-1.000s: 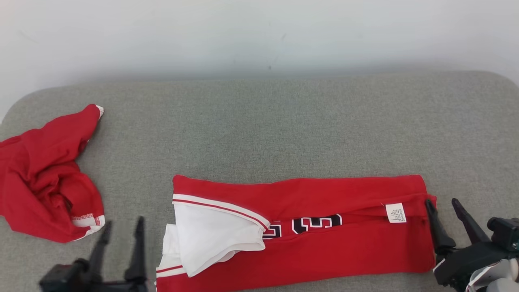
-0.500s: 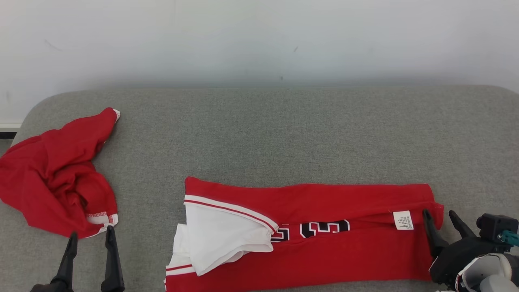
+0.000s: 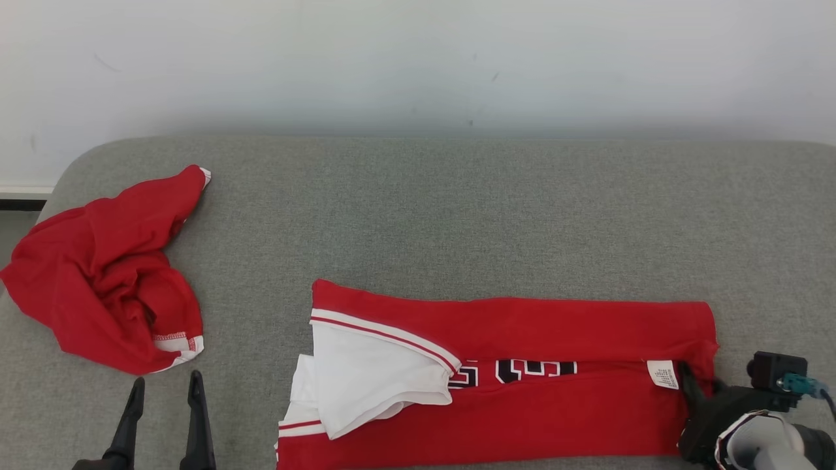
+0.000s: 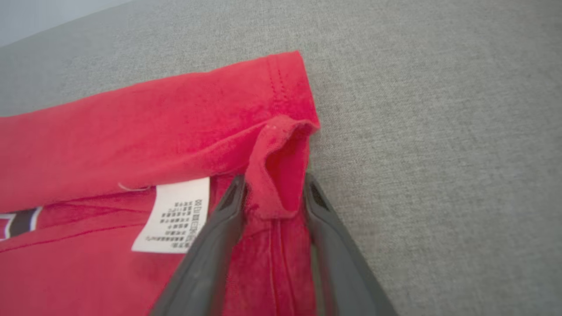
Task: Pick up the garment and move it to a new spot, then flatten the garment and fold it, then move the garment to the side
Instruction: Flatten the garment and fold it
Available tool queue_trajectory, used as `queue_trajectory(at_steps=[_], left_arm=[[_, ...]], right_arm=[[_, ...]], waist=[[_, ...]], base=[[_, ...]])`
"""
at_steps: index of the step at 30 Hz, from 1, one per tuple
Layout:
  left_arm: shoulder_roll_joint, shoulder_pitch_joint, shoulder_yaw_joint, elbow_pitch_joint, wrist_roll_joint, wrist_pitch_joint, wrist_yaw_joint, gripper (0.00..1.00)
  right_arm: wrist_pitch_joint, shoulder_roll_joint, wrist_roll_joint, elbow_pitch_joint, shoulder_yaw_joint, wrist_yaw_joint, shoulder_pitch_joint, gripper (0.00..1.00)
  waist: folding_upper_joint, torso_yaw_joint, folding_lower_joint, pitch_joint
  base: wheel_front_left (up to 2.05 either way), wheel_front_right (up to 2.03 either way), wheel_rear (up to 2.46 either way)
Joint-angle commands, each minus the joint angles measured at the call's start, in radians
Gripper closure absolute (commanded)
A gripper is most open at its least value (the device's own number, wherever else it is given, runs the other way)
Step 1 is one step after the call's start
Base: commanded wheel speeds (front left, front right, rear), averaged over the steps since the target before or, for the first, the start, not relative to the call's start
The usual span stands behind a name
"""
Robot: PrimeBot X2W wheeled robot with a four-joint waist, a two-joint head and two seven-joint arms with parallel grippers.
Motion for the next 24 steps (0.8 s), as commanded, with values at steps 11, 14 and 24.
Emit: queue_trajectory(at_steps=[11,14,24], left_arm=[[-0.045,0.018,0.062,0.026,0.049,-0.003,-0.043,0.0],[-0.054,0.019,0.069,0.031,0.061,-0.003,-0.05,0.0],[-0.078,0.042,0.104,0.034,0.08,-0.003,-0.068,0.0]], right_arm=[[-0.083,-0.11,0.041,0.066,0.015,-0.003,-0.029,1.0],[-0.111,-0.166,0.03,0.103,-0.019,-0.003,-0.038,1.0],[-0.156,-0.199,0.016,-0.034,0.018,-0.003,-0.05,1.0]], waist=[[0.0,-0.03,0.0,-0.034],[0.0,-0.035,0.0,-0.047],[0.0,-0.065,0.0,-0.069]], base=[[0.0,0.0,0.0],[0.0,0.0,0.0],[0.0,0.0,0.0]])
